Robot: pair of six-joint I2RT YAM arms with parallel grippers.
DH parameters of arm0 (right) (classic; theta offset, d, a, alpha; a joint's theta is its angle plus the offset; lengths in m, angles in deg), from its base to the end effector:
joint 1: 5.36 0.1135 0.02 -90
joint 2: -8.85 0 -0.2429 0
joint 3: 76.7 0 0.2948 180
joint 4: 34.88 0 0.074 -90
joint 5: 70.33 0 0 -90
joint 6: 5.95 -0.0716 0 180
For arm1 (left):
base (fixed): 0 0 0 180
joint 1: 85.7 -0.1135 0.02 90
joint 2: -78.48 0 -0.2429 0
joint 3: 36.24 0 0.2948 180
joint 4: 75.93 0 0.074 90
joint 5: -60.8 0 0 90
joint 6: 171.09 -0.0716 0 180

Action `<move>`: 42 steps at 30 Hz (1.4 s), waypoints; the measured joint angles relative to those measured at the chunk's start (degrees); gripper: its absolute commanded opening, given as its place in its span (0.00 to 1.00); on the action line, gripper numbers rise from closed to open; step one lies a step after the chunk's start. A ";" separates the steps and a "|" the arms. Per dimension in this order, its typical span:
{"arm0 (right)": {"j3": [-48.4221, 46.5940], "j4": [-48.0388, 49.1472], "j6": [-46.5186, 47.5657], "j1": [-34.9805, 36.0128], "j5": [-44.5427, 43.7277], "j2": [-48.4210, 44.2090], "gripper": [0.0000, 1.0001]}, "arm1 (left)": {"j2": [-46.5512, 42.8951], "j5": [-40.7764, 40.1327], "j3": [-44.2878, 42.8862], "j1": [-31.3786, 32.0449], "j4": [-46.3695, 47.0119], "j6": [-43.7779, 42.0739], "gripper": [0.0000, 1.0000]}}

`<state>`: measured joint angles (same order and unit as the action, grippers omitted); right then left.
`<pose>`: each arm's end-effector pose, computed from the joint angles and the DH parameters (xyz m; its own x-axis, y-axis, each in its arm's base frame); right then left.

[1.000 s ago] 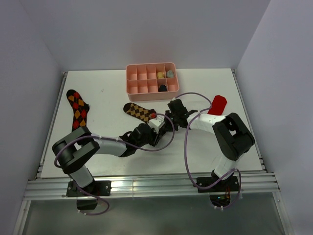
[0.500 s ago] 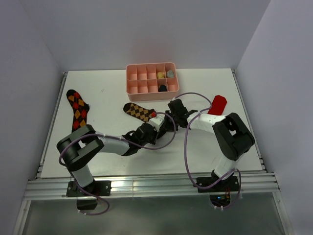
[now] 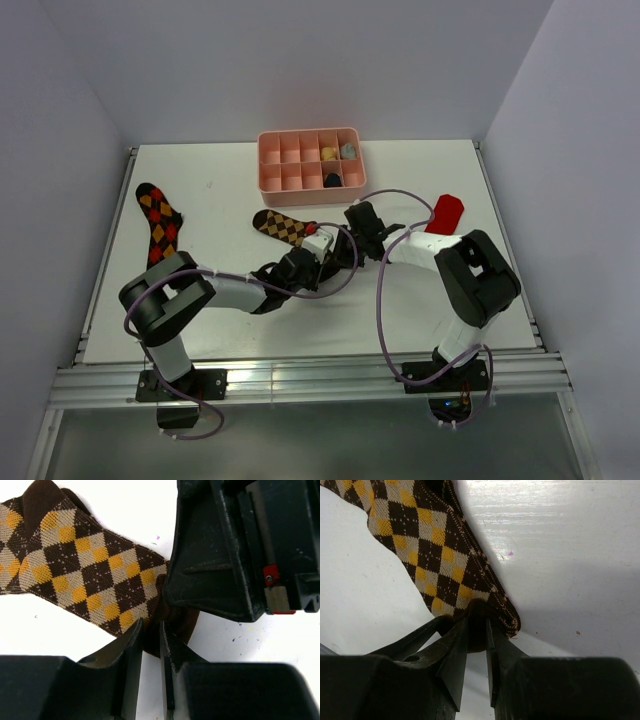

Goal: Roll the socks
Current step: Roll the sock at the center of the board.

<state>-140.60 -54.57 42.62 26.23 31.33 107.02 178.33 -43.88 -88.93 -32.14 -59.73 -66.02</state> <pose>0.3186 0.2129 0.0714 -0.9229 0.1932 -0.3330 -0.0048 0.8591 0.5118 0.2432 -0.2988 0.0630 -0.4638 0.2048 -0.8619 0.5474 0.8312 -0.0971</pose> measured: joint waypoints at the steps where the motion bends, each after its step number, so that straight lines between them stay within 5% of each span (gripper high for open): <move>1: 0.00 0.07 -0.28 -0.11 0.09 0.02 0.29 | 0.00 0.07 0.00 -0.02 0.00 0.15 0.25; 14: 0.85 1.33 -5.46 -1.97 2.05 0.46 0.29 | -4.63 2.43 3.72 -0.33 0.46 0.15 0.35; 20: 0.85 1.36 -5.88 -2.08 2.38 0.59 0.29 | -11.06 4.09 7.17 2.38 4.13 -6.16 0.40; 42: 0.79 1.31 -5.75 -2.23 3.21 0.66 0.29 | -1.20 4.26 9.70 5.95 14.84 -21.97 0.47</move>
<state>-139.82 -53.25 36.88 24.00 34.55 107.68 177.13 -39.62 -79.22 -26.19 -44.89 -87.98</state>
